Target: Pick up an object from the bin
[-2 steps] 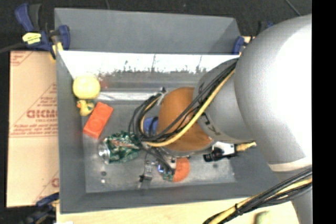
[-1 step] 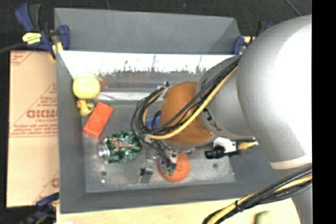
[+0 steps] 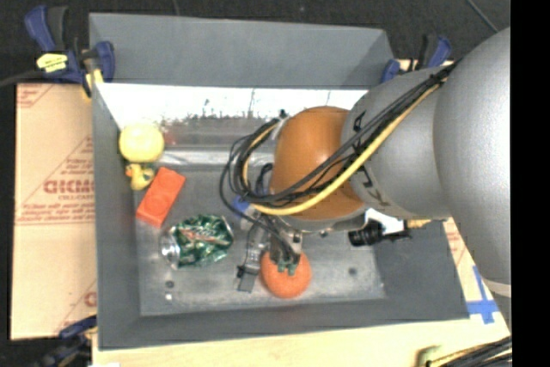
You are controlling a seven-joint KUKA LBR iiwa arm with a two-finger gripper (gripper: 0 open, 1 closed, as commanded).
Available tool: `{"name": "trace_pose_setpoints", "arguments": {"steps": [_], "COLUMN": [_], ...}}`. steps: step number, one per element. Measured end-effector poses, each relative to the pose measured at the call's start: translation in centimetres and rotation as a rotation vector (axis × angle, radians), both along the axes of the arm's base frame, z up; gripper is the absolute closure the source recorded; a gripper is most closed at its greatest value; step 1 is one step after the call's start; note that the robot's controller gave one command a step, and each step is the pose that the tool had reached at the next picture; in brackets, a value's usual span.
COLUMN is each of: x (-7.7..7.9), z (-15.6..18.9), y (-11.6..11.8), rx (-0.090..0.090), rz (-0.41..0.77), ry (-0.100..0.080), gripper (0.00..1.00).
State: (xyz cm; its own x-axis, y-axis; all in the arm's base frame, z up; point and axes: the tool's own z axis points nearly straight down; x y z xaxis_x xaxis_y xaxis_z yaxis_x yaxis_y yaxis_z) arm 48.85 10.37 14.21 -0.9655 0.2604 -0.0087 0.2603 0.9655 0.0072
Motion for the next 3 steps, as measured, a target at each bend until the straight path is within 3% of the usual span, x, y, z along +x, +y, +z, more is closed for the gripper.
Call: {"name": "trace_pose_setpoints", "arguments": {"steps": [1,2,3], "x": [0.5,0.9,-0.7], "z": [7.6,4.9,-0.8], "y": [0.0,0.6,1.6], "rx": [-0.001,0.001,0.000], "rz": [-0.039,-0.019,0.002], "ry": [0.001,-0.014,-0.012], "gripper": [0.00,0.00,0.00]}}
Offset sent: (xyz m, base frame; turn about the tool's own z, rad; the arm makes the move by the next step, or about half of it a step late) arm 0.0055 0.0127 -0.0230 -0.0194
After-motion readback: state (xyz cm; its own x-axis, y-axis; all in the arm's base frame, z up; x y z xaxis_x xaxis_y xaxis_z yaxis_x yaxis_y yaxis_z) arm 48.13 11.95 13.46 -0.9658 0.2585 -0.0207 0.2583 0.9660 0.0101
